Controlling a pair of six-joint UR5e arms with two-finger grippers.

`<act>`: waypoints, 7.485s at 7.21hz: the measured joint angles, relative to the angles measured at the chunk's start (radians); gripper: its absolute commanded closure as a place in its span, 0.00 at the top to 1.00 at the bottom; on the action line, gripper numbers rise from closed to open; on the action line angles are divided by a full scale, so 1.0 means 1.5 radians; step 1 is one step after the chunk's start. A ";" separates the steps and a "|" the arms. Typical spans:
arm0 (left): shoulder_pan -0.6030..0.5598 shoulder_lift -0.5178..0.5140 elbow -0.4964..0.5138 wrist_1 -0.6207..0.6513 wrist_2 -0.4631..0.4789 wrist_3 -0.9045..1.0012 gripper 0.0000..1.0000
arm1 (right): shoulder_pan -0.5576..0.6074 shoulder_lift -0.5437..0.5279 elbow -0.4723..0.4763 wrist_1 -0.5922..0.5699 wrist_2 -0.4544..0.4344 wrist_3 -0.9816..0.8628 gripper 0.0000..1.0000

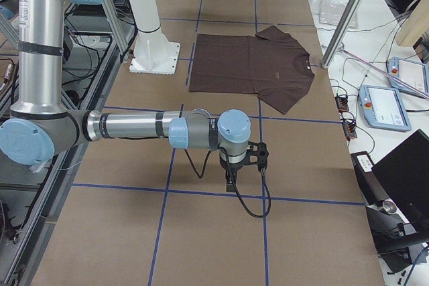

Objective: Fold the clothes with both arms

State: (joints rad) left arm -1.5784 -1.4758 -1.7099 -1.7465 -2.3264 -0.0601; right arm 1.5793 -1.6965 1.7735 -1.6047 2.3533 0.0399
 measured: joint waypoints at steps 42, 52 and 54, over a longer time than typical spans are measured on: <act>0.118 -0.139 0.010 -0.157 -0.017 -0.056 1.00 | -0.412 0.566 -0.566 0.399 -0.166 0.486 0.14; 0.117 -0.141 0.011 -0.156 -0.017 -0.057 1.00 | -0.464 0.685 -0.509 0.401 -0.189 0.545 0.00; 0.117 -0.142 0.009 -0.156 -0.017 -0.059 1.00 | -0.504 0.715 -0.529 0.404 -0.261 0.555 1.00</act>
State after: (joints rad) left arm -1.4022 -1.6884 -1.6964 -1.9804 -2.3520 -0.1480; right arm 0.8235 -0.6246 0.9802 -0.9991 1.9624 0.8719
